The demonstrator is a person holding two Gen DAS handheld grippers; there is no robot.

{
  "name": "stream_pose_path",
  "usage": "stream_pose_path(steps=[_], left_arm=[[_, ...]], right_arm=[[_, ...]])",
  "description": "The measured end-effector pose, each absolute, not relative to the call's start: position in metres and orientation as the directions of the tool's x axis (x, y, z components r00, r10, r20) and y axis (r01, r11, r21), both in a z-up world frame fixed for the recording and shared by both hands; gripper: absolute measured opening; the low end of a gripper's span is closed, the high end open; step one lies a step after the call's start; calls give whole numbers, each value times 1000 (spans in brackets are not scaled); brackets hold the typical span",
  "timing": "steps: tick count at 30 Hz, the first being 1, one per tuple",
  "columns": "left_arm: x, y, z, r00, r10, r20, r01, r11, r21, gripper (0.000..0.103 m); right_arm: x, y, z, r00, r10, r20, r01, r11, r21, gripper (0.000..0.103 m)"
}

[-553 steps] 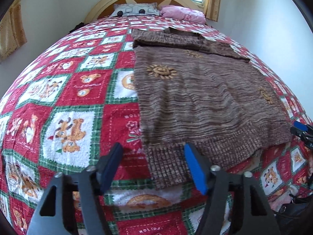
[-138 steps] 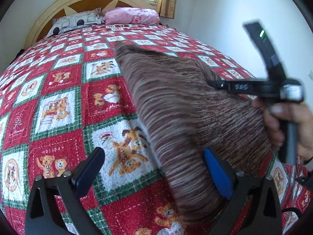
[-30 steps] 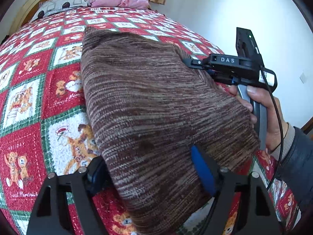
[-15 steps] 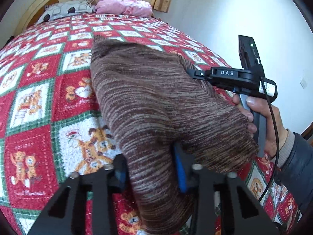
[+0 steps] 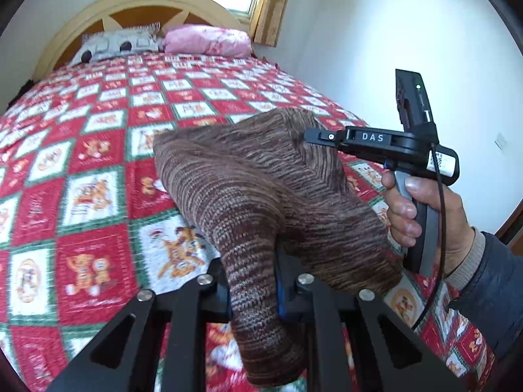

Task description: Fold small clothes

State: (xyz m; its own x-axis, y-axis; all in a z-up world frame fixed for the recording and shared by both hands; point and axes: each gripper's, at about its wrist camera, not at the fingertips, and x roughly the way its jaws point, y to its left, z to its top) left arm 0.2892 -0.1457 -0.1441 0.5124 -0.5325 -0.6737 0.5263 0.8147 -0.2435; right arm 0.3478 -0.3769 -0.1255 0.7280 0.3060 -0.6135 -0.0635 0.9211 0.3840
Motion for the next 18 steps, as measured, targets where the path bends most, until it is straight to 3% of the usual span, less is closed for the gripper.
stream_pose_path(steps=[18], left_arm=[[227, -33, -118, 645, -429, -633, 402, 894, -197, 18]], right_arm=[[314, -241, -89, 685, 496, -534, -277, 855, 438, 17]])
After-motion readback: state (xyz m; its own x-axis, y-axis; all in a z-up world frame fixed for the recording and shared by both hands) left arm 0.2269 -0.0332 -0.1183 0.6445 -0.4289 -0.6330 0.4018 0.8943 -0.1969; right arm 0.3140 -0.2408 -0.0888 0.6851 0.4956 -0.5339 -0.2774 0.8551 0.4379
